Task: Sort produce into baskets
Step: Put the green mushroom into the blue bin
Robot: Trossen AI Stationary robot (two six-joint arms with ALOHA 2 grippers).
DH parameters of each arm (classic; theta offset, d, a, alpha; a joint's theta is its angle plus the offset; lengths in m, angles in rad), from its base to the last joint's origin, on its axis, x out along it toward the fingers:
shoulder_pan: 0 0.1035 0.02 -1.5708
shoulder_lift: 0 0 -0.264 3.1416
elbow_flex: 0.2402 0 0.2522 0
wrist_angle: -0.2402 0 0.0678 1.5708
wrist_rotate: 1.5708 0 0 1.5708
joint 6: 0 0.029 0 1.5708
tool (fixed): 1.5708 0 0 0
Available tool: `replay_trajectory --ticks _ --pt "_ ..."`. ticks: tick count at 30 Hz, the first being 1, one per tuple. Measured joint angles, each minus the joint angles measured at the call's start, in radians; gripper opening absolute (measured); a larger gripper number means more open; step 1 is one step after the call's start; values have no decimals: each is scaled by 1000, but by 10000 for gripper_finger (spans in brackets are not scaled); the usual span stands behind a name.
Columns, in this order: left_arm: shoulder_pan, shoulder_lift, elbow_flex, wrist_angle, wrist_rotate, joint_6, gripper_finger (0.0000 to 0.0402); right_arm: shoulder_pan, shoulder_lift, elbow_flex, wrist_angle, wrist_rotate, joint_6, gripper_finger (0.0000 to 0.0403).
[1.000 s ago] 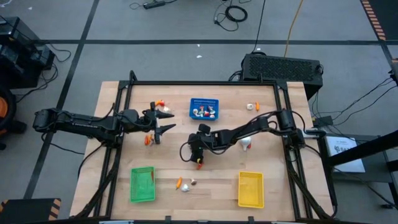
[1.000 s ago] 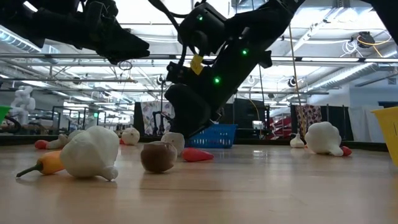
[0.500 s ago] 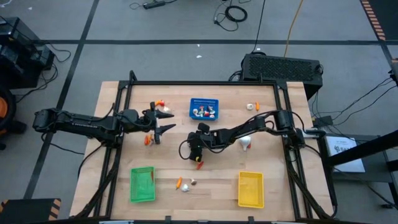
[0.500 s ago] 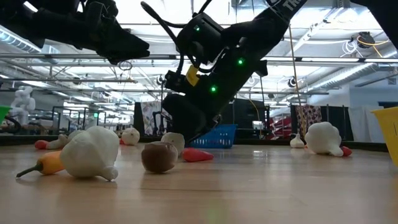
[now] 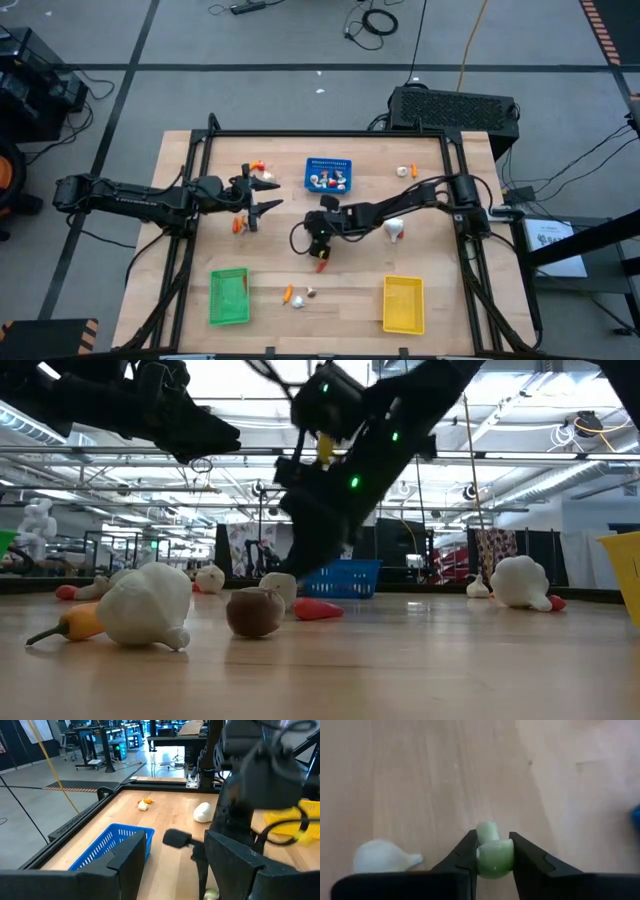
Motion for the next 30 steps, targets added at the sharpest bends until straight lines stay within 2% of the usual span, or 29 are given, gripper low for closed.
replay_trajectory --ticks 3,6,11,18,24,30 --pt "0 0 0 -1 0 0 209 -24 -53 2 -41 13 -30 87" --pt "0 0 0 0 1 0 209 -57 -110 1 -103 82 -79 91" --pt "0 0 0 0 7 0 209 -145 -190 2 -93 166 -124 92" --pt "0 0 0 1 7 0 209 -270 -201 2 -112 149 -117 93" --pt "0 0 0 -1 7 0 209 -331 -191 2 -137 49 -108 95" --pt "0 0 0 -2 7 0 209 -347 -192 2 -141 48 -104 140"
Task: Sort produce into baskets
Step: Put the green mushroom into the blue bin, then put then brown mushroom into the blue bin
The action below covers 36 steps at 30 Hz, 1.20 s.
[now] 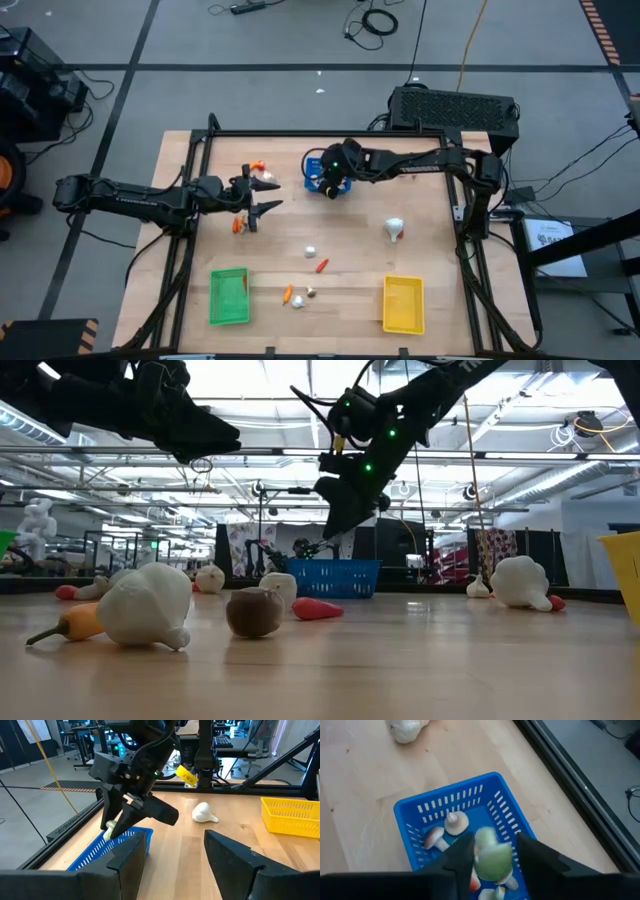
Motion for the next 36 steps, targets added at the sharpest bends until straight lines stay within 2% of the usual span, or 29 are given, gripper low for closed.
replay_trajectory --ticks 5,9,11,17,23,29,36 --pt "0 0 0 -1 0 0 209 -3 0 0 -2 1 15 190" --pt "0 0 0 -1 0 0 209 11 -8 0 -8 1 25 215" --pt "0 0 0 0 0 0 209 27 -22 0 -19 -16 38 221" --pt "0 0 0 2 0 4 209 114 -42 1 -16 -154 127 223" --pt "0 0 0 2 0 2 209 267 -43 1 -16 -164 207 223" --pt "0 0 0 9 3 -25 209 438 -43 1 13 -144 297 223" --pt "-8 0 6 6 3 -27 209 592 -6 0 146 18 323 223"
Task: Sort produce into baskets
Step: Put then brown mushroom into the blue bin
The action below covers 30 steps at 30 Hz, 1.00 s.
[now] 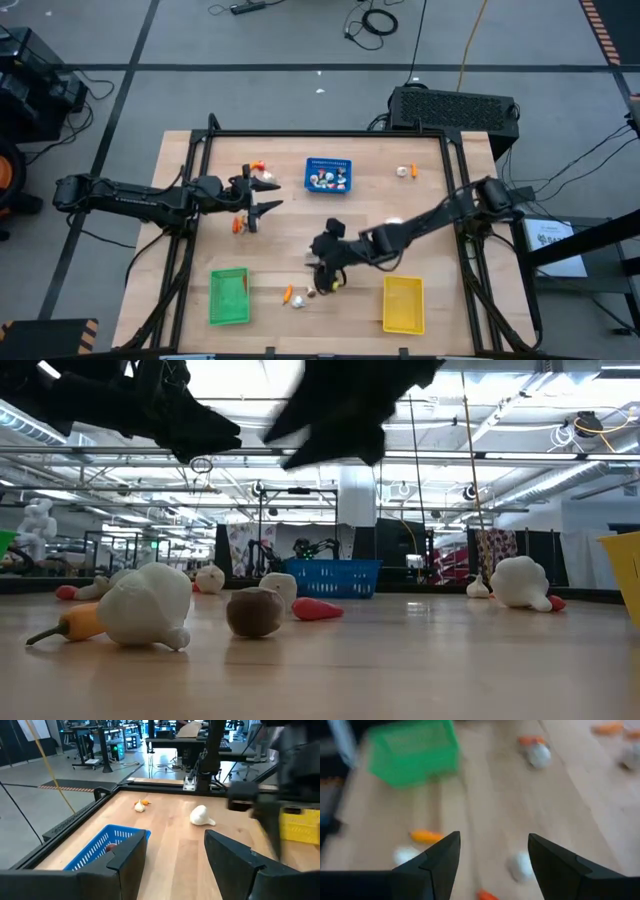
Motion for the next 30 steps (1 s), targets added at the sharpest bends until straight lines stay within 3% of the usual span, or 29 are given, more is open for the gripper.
replay_trajectory --ticks 14,30 --pt "-79 0 30 4 47 0 209 99 142 0 352 13 8 223" --pt "-81 0 30 4 46 8 209 106 156 1 411 14 -143 223"
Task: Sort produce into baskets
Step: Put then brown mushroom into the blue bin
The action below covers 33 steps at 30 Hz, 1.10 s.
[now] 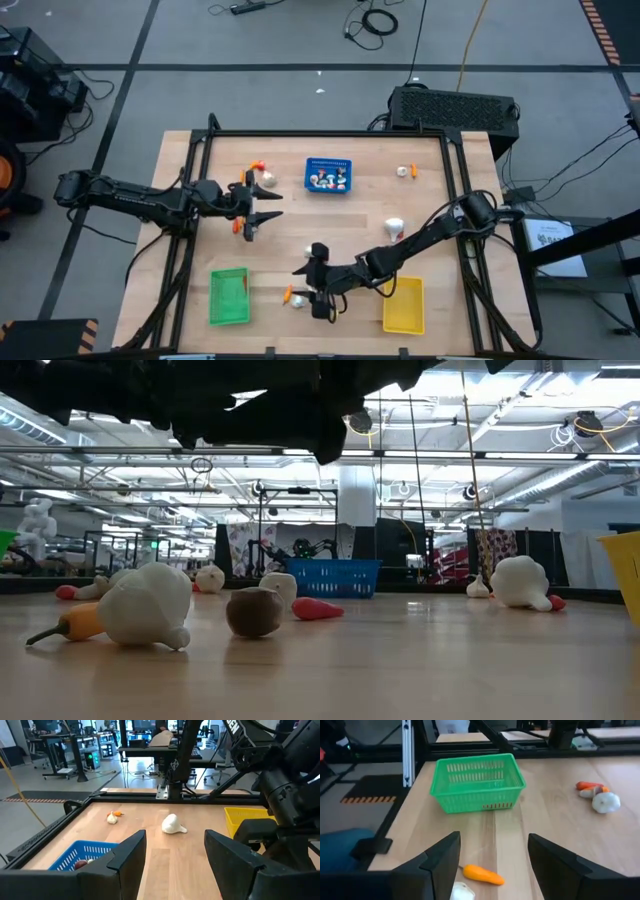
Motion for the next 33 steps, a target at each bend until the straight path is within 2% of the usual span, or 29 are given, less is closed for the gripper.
replay_trajectory --ticks 7,13,16,22,30,33 --pt "0 0 0 -36 0 1 209 -2 0 0 -1 -39 -36 223" --pt "0 0 0 -168 19 18 209 1 5 0 -14 -82 -97 223" --pt "3 0 0 -219 27 23 209 0 34 0 -26 -84 -140 223" --pt "4 0 0 -214 28 20 209 5 126 0 -5 -182 -110 223" --pt "4 0 0 -214 28 19 209 27 143 0 -8 -155 -142 223" --pt "4 0 0 -214 28 18 209 27 143 0 -63 -155 -134 223"
